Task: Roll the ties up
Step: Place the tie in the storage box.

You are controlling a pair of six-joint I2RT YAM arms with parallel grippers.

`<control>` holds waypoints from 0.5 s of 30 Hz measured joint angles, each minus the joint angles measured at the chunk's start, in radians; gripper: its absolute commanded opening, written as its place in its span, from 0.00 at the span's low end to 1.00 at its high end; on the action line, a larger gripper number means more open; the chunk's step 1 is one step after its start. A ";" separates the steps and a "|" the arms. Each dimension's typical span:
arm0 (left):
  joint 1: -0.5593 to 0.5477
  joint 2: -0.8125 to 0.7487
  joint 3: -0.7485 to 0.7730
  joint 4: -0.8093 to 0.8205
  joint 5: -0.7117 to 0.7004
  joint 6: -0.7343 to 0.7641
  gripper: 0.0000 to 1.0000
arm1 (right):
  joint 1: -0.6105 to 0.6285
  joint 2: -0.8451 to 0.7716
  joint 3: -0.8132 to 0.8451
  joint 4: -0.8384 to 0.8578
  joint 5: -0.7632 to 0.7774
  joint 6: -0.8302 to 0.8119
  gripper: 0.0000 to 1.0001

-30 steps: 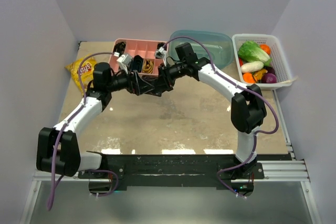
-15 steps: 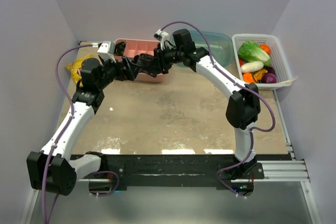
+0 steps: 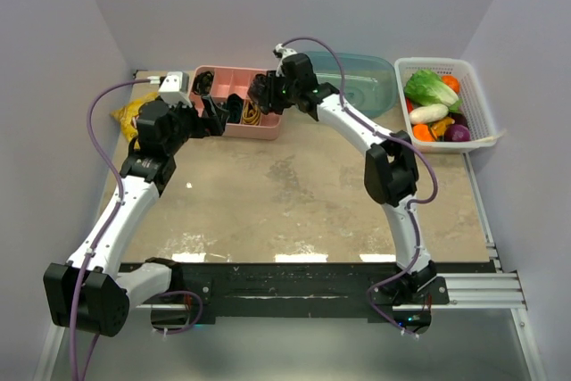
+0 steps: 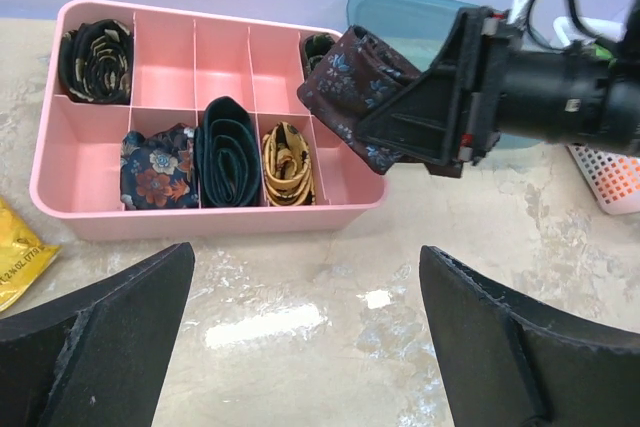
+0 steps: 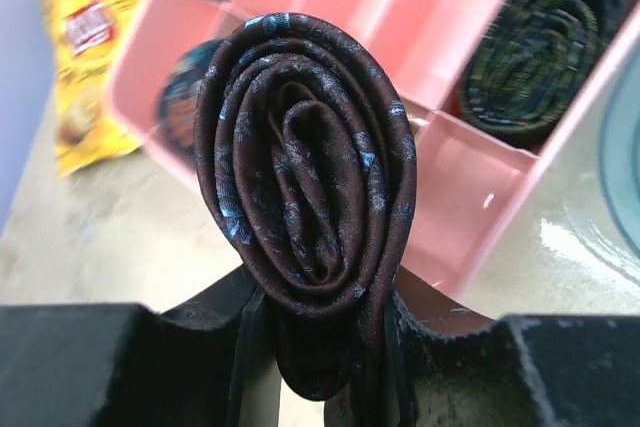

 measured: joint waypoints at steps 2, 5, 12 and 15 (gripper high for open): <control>0.000 0.000 0.000 -0.002 -0.003 0.002 1.00 | 0.000 0.030 0.001 0.014 0.044 0.030 0.00; 0.000 0.000 0.000 -0.003 -0.006 0.005 1.00 | 0.003 0.081 0.014 0.023 0.115 0.073 0.00; 0.000 0.000 -0.005 -0.009 -0.008 0.005 1.00 | 0.032 0.104 -0.020 0.045 0.244 0.117 0.00; 0.000 0.000 -0.012 -0.009 -0.008 0.005 1.00 | 0.055 0.091 -0.072 0.077 0.278 0.121 0.00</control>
